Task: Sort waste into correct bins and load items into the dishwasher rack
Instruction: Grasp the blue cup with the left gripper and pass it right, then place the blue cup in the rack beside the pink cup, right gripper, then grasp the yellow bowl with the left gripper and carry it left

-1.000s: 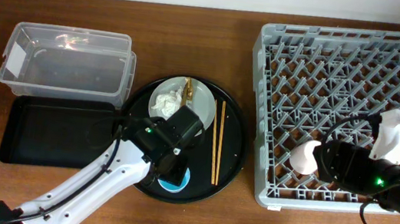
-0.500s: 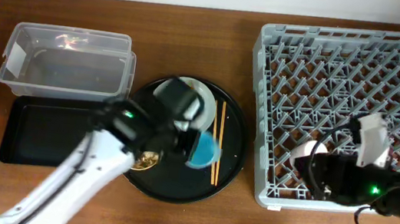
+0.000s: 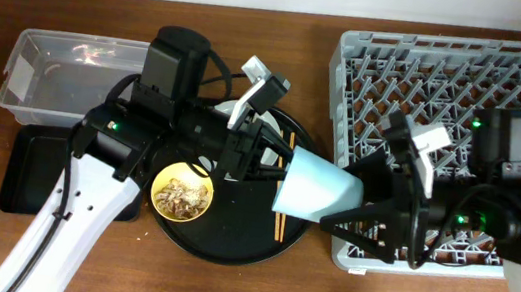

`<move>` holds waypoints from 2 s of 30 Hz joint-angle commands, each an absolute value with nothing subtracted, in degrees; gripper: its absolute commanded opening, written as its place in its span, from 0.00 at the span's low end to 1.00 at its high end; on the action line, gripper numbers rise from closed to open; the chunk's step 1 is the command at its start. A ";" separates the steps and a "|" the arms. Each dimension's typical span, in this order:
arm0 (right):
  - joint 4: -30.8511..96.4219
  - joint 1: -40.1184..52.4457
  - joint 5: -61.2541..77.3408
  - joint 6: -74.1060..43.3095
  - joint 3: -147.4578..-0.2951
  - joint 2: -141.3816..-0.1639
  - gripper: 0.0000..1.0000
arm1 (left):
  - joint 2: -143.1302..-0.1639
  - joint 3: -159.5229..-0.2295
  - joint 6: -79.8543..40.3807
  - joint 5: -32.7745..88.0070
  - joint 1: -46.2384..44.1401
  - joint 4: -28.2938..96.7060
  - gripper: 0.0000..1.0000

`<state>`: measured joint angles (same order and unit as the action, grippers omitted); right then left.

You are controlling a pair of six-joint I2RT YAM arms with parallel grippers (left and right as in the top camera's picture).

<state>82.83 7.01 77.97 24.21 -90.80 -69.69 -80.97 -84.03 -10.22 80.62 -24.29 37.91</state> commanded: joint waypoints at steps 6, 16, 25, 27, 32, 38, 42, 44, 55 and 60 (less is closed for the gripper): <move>79.64 8.23 79.53 23.22 -90.94 -69.84 0.50 | -80.44 -84.53 -9.32 78.11 -24.27 38.20 0.04; 84.29 -22.20 26.48 -6.26 -91.07 -65.21 0.44 | -80.44 -84.53 -9.32 51.51 -24.21 48.86 0.87; 87.31 -22.90 -3.49 -21.69 -91.02 -78.46 0.50 | -80.44 -84.53 -9.28 40.64 -24.23 58.19 0.99; 88.20 -22.90 -3.44 -21.45 -91.02 -84.44 0.50 | -80.44 -84.53 -9.26 40.64 -24.23 58.24 0.99; 89.10 -22.02 -3.36 -19.31 -90.54 -97.62 0.53 | -80.44 -84.53 -9.26 40.64 -24.23 57.95 0.99; 81.80 -20.88 2.61 -18.31 -88.66 -101.03 0.58 | -80.44 -84.53 -9.28 40.66 -24.23 57.98 0.99; 82.74 -20.27 2.13 -18.50 -86.06 -101.03 0.59 | -80.44 -84.53 -9.30 40.66 -24.23 58.19 0.99; 81.54 -20.27 1.72 -18.50 -86.02 -101.01 0.68 | -80.44 -84.53 -9.28 40.66 -24.23 58.65 0.99; 91.72 -17.30 29.56 -3.18 -104.27 -69.14 0.83 | -71.09 -87.33 -24.86 -0.95 -24.23 76.90 0.92; 91.85 -10.41 29.34 -3.18 -104.27 -62.65 0.94 | -70.76 -75.75 -24.86 -5.19 -25.56 75.83 0.89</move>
<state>91.83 -12.19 28.62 -3.73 -104.09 -62.96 -69.80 -83.05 -23.64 -1.96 -24.34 78.94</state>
